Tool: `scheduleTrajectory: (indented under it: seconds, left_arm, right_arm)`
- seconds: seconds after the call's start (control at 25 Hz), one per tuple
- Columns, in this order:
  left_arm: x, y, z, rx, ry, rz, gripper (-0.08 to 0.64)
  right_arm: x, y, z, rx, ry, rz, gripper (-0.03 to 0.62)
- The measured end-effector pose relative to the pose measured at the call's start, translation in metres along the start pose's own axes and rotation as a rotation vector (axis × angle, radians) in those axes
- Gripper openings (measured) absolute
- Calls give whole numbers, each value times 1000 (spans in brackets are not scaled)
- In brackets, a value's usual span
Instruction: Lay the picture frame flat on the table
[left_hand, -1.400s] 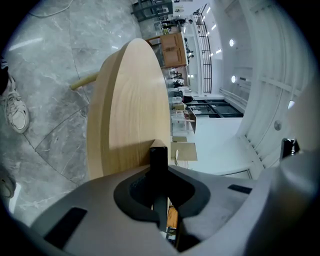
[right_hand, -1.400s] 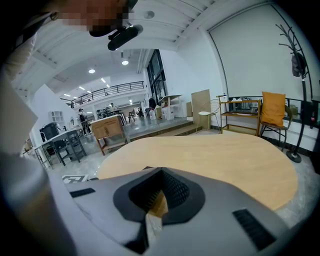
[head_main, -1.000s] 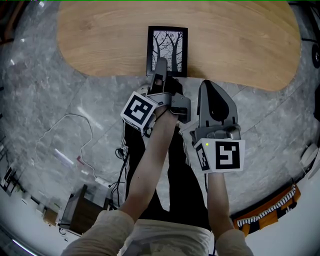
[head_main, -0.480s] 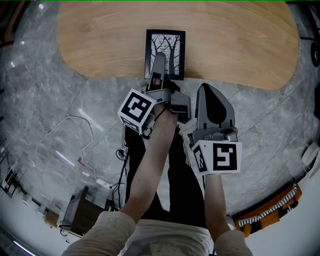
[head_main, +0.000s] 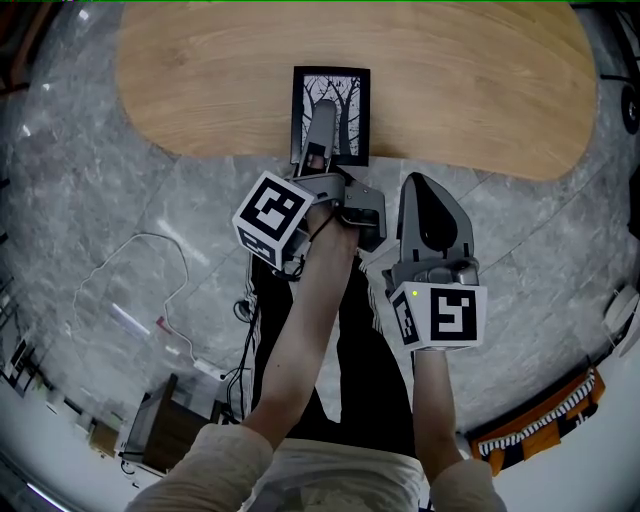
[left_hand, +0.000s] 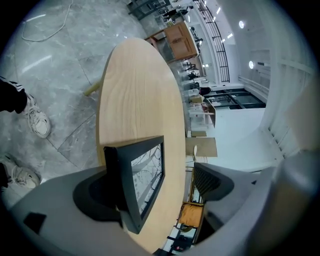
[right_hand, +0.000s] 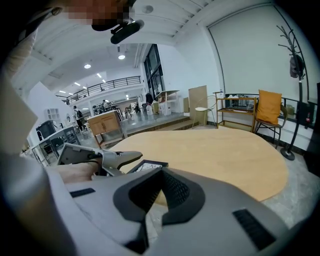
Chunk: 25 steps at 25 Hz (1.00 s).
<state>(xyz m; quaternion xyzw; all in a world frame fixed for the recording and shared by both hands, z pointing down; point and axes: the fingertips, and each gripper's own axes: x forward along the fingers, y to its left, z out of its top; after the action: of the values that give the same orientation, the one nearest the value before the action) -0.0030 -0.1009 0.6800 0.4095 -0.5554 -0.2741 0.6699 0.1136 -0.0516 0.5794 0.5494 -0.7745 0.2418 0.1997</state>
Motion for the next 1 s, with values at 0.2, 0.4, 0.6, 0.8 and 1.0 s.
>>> scheduleTrajectory:
  seconds: [0.2, 0.4, 0.6, 0.8, 1.0]
  left_arm:
    - [-4, 0, 0, -10, 11, 30, 450]
    - [-7, 1, -1, 8, 15, 48, 451]
    - [-7, 3, -1, 18, 30, 54, 451]
    - [-10, 4, -3, 33, 39, 63, 451]
    - [-13, 20, -7, 16, 56, 104, 457]
  right_arm:
    - [-3, 3, 8, 2, -12, 1, 6]
    - [-5, 7, 14, 2, -21, 9, 6]
    - [-4, 7, 13, 2, -17, 9, 6]
    - [-5, 7, 13, 5, -13, 6, 6]
    - [-2, 6, 11, 5, -5, 9, 6]
